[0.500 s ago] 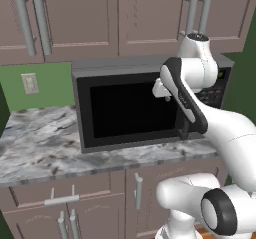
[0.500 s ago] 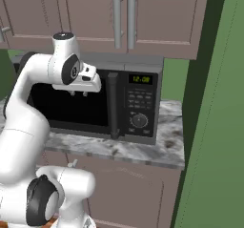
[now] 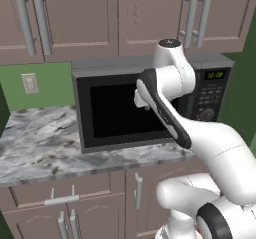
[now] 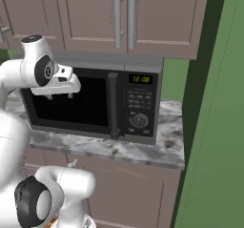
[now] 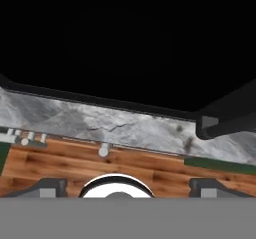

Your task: Take the tongs from the drawer on the left and place them on the dining counter next to the tray containing the kebab skewer.

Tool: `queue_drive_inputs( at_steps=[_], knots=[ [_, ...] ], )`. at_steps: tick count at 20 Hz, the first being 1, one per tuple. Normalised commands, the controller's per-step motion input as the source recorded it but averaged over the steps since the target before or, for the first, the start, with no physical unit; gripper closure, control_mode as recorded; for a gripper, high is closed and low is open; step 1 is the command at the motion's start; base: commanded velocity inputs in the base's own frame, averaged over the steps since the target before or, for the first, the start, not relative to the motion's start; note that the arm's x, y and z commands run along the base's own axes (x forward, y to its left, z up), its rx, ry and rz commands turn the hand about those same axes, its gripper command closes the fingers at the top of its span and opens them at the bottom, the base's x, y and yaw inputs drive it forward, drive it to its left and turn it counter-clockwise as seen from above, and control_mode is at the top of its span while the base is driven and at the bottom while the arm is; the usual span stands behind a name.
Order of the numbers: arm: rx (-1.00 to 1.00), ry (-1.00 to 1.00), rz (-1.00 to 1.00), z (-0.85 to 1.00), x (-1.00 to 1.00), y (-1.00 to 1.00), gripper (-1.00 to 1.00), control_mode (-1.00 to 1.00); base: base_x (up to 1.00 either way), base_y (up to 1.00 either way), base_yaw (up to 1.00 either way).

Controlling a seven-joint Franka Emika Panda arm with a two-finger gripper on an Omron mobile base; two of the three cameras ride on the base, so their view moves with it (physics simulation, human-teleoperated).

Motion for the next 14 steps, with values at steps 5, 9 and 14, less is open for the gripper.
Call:
queue_drive_inputs(
  at_steps=[5, 9, 14],
  knots=[
    [-0.19, 0.00, 0.05, -0.09, -0.27, 0.99, -1.00, -1.00, 0.00, 0.00, 0.00],
    [-0.27, 0.06, 0.23, -0.22, -0.27, 1.00, -1.00, -1.00, 0.00, 0.00, 0.00],
    [-0.25, 0.04, 0.33, -0.38, -0.27, 1.00, -1.00, -1.00, 0.00, 0.00, 0.00]
  ],
)
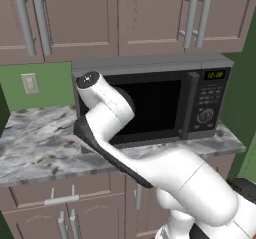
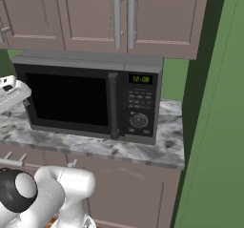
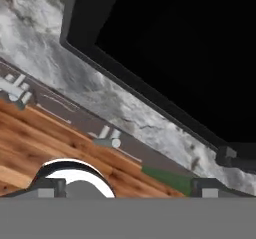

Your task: Take the tongs from the drawer on the left and place them on the dining counter next to the tray containing the kebab skewer.

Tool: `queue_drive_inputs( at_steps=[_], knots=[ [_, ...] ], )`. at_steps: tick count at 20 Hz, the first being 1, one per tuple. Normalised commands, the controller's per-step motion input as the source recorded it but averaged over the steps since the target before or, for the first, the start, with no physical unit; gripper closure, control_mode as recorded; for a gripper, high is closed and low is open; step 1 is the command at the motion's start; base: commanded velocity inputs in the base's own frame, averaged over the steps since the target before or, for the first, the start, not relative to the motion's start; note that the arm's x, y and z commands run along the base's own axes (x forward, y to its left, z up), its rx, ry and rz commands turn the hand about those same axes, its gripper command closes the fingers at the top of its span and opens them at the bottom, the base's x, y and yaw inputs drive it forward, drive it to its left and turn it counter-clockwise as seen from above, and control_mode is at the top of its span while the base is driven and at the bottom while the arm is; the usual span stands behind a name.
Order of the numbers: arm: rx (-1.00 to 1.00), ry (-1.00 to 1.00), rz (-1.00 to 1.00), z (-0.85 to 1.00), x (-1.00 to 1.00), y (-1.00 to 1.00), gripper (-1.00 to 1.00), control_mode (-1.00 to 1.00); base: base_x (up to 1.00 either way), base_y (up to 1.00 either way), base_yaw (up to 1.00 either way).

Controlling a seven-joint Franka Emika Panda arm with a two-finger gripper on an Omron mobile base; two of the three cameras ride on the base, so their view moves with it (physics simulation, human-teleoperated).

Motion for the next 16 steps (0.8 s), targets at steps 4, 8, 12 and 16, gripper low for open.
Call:
queue_drive_inputs(
  at_steps=[4, 8, 12, 16],
  knots=[
    [-0.21, -0.02, 0.30, -0.51, -0.29, 1.00, -1.00, -1.00, 0.00, 0.00, 0.00],
    [-0.15, -0.10, 0.29, -0.48, -0.37, 0.79, -1.00, -1.00, 0.00, 0.00, 0.00],
    [-0.16, -0.18, 0.30, -0.62, -0.42, 0.63, -1.00, -1.00, 0.00, 0.00, 0.00],
    [-0.20, -0.12, 0.28, -0.60, -0.39, 0.28, -1.00, -1.00, 0.00, 0.00, 0.00]
  ],
)
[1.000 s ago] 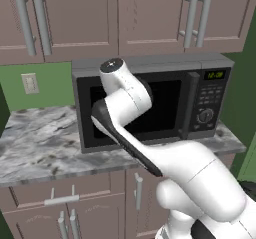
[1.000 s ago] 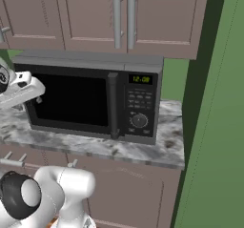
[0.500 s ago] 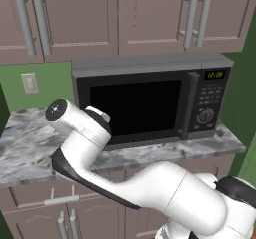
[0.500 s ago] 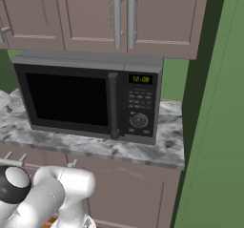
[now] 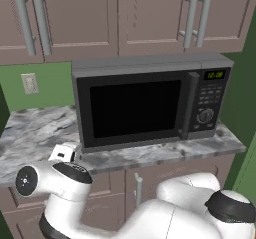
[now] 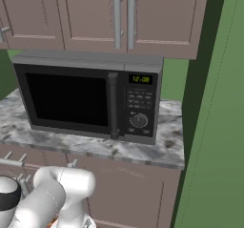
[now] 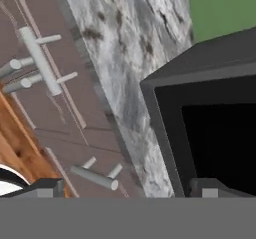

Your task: Take the tongs from the drawer on the left and place them on the dining counter next to the tray containing the kebab skewer.

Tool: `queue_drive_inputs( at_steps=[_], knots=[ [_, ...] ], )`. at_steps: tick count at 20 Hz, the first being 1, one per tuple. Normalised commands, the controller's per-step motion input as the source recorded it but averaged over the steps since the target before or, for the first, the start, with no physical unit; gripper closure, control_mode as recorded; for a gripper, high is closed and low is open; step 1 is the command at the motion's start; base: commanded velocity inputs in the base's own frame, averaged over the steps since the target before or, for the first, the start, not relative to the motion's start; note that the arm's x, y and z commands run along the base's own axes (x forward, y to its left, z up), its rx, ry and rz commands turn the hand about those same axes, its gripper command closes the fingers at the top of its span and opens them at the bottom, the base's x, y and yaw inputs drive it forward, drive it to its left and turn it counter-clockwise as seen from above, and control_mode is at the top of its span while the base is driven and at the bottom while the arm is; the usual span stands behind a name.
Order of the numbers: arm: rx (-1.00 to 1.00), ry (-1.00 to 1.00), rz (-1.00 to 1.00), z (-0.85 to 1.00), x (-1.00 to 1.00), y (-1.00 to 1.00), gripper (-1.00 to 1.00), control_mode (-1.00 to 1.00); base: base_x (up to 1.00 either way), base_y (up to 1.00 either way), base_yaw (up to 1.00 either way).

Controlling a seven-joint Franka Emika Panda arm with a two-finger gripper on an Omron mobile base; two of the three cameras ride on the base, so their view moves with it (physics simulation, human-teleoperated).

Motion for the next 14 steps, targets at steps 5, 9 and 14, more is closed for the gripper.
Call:
queue_drive_inputs(
  at_steps=[5, 9, 14],
  knots=[
    [-0.22, -0.12, 0.21, -0.59, -0.43, -0.01, -1.00, -1.00, 0.00, 0.00, 0.00],
    [-0.18, -0.08, 0.18, -0.47, -0.28, 0.00, -1.00, -1.00, 0.00, 0.00, 0.00],
    [-0.12, -0.08, 0.14, -0.41, -0.20, 0.00, -1.00, -1.00, 0.00, 0.00, 0.00]
  ],
)
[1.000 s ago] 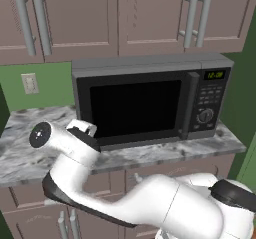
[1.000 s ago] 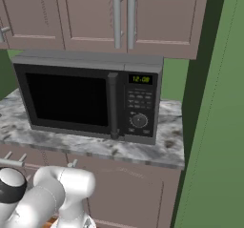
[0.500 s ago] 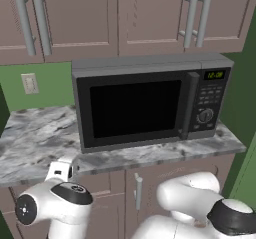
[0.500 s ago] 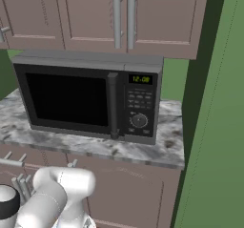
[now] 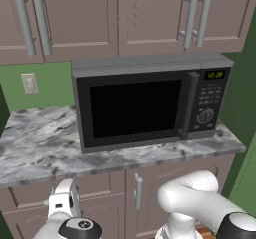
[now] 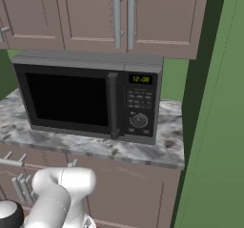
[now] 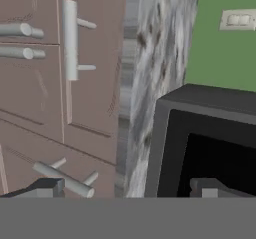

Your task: Take the tongs from the drawer on the left and place them on the dining counter next to the tray containing the kebab skewer.

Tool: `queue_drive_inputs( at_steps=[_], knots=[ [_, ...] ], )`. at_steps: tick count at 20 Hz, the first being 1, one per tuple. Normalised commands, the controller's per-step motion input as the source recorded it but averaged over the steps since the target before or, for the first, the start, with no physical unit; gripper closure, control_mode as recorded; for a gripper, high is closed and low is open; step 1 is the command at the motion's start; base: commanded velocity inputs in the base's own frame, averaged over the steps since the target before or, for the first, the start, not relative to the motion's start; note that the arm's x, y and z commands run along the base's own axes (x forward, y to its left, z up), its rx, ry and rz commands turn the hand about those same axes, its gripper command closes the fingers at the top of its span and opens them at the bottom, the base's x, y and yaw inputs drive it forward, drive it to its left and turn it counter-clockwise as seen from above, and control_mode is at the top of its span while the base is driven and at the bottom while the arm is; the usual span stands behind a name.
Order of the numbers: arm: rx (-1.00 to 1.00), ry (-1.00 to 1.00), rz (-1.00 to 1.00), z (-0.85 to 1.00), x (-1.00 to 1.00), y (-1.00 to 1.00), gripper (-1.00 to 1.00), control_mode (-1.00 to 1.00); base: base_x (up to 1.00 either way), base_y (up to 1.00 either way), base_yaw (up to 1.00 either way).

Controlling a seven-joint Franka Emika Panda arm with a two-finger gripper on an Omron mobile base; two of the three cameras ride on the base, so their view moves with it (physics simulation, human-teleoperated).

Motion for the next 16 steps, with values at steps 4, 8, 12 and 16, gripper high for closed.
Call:
queue_drive_inputs(
  at_steps=[4, 8, 12, 16],
  knots=[
    [-0.07, -0.03, 0.10, -0.28, -0.02, 0.00, -1.00, -1.00, 0.00, 0.00, 0.00],
    [-0.02, -0.06, 0.10, -0.26, 0.00, 0.00, -1.00, -1.00, 0.00, 0.00, 0.00],
    [-0.01, -0.11, 0.08, -0.29, 0.00, 0.00, -1.00, -1.00, 0.00, 0.00, 0.00],
    [-0.01, -0.11, 0.06, -0.32, 0.04, 0.00, -1.00, -1.00, 0.00, 0.00, 0.00]
  ],
)
